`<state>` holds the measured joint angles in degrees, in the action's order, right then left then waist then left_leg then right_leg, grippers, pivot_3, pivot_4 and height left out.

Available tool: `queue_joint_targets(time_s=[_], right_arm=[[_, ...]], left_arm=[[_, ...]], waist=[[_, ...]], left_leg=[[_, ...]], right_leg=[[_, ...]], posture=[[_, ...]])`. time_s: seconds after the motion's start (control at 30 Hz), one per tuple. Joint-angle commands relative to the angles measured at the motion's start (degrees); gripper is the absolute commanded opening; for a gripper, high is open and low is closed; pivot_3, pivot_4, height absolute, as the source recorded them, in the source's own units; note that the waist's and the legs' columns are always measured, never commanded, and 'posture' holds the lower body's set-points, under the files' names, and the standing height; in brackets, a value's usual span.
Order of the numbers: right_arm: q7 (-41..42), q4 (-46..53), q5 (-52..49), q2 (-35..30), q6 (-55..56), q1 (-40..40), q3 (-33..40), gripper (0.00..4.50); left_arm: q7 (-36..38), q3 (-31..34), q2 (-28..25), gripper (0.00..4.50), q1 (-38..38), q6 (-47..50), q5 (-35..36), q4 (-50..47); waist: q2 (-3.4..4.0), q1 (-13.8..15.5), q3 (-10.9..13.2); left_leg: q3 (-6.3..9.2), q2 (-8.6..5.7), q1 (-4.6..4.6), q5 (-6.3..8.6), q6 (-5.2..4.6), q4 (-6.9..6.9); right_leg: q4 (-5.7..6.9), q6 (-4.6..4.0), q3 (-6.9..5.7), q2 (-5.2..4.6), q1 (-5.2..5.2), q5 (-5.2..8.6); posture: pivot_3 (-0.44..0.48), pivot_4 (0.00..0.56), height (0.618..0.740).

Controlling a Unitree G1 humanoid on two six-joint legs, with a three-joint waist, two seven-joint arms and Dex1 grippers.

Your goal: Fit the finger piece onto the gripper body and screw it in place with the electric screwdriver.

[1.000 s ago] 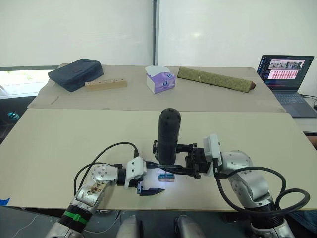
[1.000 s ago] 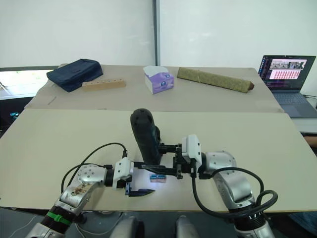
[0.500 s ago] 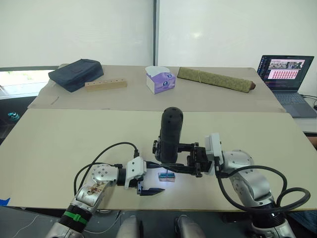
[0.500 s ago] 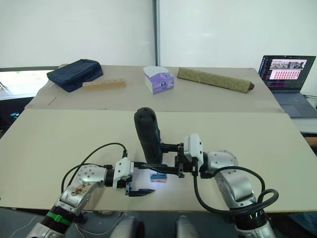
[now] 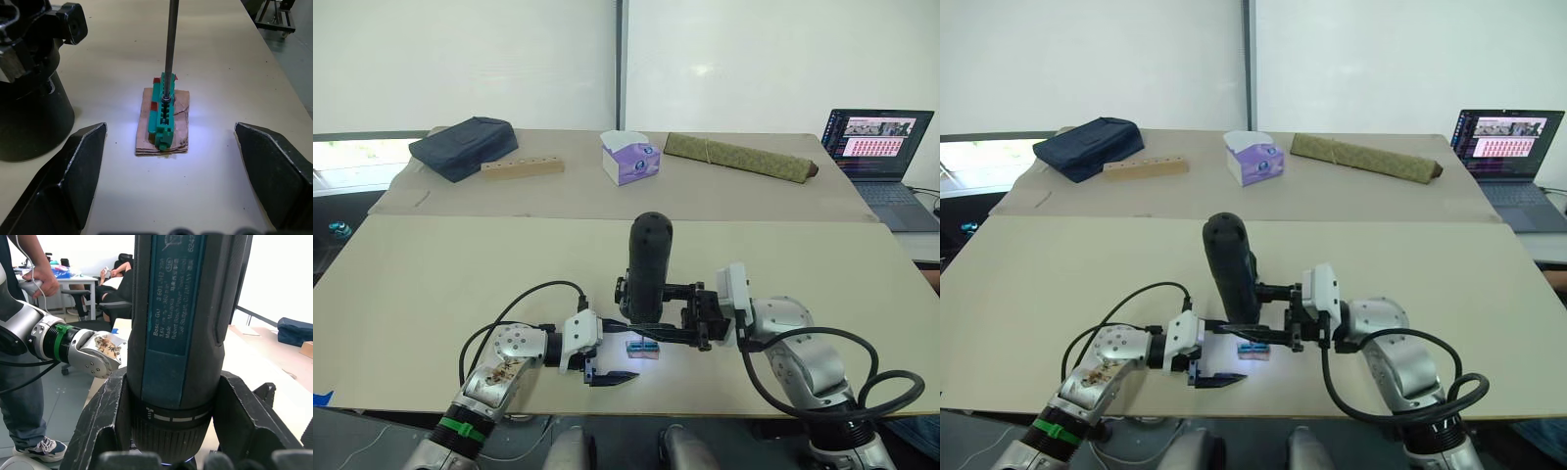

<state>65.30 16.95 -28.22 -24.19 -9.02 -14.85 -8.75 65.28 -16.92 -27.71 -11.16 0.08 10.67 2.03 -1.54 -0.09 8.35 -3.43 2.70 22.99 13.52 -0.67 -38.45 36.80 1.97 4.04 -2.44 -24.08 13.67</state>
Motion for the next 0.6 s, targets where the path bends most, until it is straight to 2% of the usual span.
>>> queue_joint_targets(time_s=[0.03,0.47,0.6], right_arm=[[-0.2,2.3,-1.6,0.3,1.3,-1.3,0.8,1.92],[-1.1,5.2,-4.7,-0.2,-2.2,-3.9,1.8,1.92],[-1.9,8.1,-7.1,-1.1,-4.7,-4.3,2.3,1.92]], left_arm=[[0.2,-0.6,0.4,4.42,1.2,1.7,0.7,1.4],[2.8,2.9,-0.8,4.42,2.2,1.5,5.7,-1.6],[4.2,6.4,-1.8,4.42,3.9,1.9,10.6,-5.5]], waist=[[0.00,0.0,0.0],[-0.02,-0.7,0.0],[-0.09,-0.8,0.1]], left_leg=[[0.00,0.00,0.00,0.00,0.00,0.00],[0.03,0.02,0.10,0.00,0.00,0.00],[0.03,0.04,0.18,0.00,0.00,0.00]], right_leg=[[0.00,0.00,0.00,0.00,0.00,0.00],[0.01,0.00,-0.01,0.02,-0.11,0.00],[0.02,-0.01,-0.01,0.03,-0.20,0.00]], posture=[[0.000,0.150,0.740],[0.000,0.150,0.740],[0.000,0.150,0.740]])
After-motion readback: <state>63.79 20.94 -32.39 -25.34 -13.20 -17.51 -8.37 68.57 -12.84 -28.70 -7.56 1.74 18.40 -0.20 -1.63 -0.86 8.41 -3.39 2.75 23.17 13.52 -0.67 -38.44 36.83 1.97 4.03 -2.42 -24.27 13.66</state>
